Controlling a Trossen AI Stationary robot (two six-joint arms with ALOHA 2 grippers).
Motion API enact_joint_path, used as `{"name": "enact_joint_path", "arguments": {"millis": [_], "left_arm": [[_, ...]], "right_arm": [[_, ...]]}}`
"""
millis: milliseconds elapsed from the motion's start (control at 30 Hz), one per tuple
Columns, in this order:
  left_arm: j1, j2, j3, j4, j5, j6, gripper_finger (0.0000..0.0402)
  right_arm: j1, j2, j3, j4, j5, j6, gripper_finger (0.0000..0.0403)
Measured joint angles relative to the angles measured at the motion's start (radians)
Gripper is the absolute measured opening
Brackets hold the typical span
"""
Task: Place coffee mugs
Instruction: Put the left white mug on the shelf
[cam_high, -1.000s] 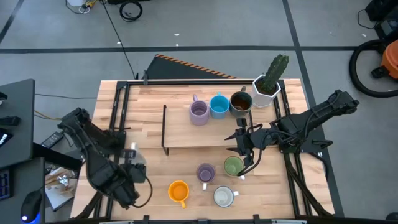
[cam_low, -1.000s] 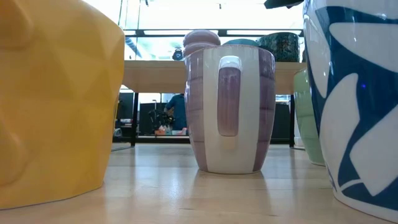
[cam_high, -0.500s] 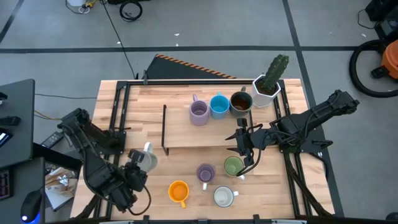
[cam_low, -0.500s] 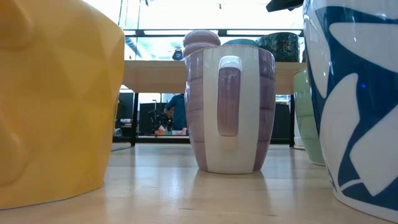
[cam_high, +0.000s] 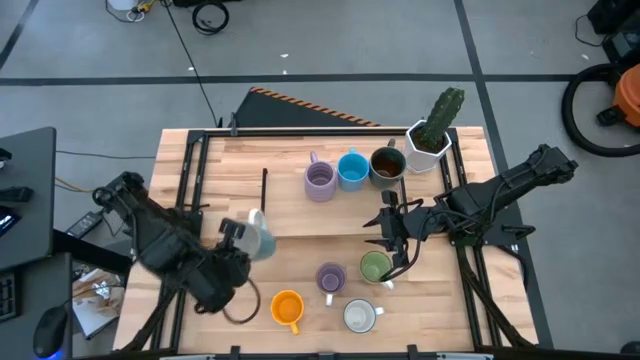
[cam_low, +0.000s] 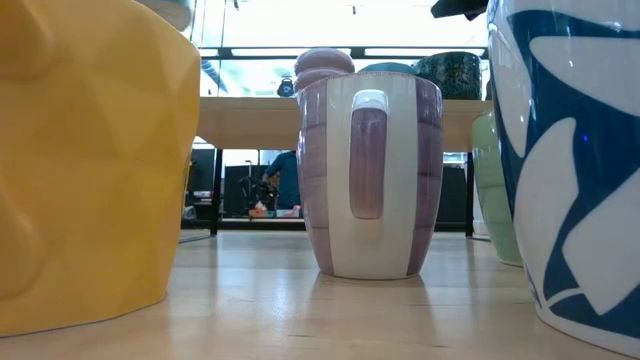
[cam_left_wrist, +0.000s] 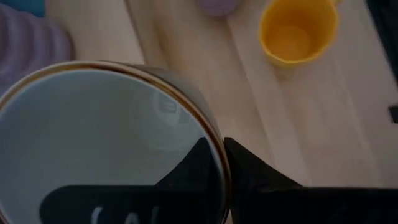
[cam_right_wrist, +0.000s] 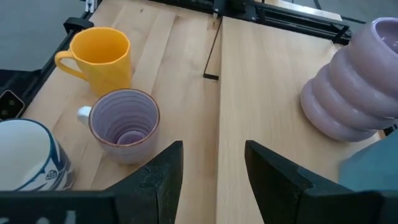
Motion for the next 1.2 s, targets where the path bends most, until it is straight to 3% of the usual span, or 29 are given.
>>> {"name": "enact_joint_path", "arguments": {"millis": [233, 433, 800, 1200], "left_arm": [[0.158, 0.000, 0.045, 0.000, 0.118, 0.217, 0.0031], [0.285, 0.000, 0.045, -0.001, 0.135, 0.353, 0.0031], [0.618, 0.000, 0.045, 0.072, 0.298, 0.560, 0.0031], [0.829, 0.011, 0.043, 0.100, 0.422, 0.763, 0.0031]], "right_arm": [[0.000, -0.052, 0.000, -0.033, 0.000, 0.004, 0.0178], [0.000, -0.100, 0.000, -0.043, 0.006, 0.005, 0.0178], [-0.010, -0.118, 0.000, -0.031, 0.008, -0.016, 0.0178], [-0.011, -0.118, 0.000, -0.009, 0.034, -0.017, 0.0178]]}}
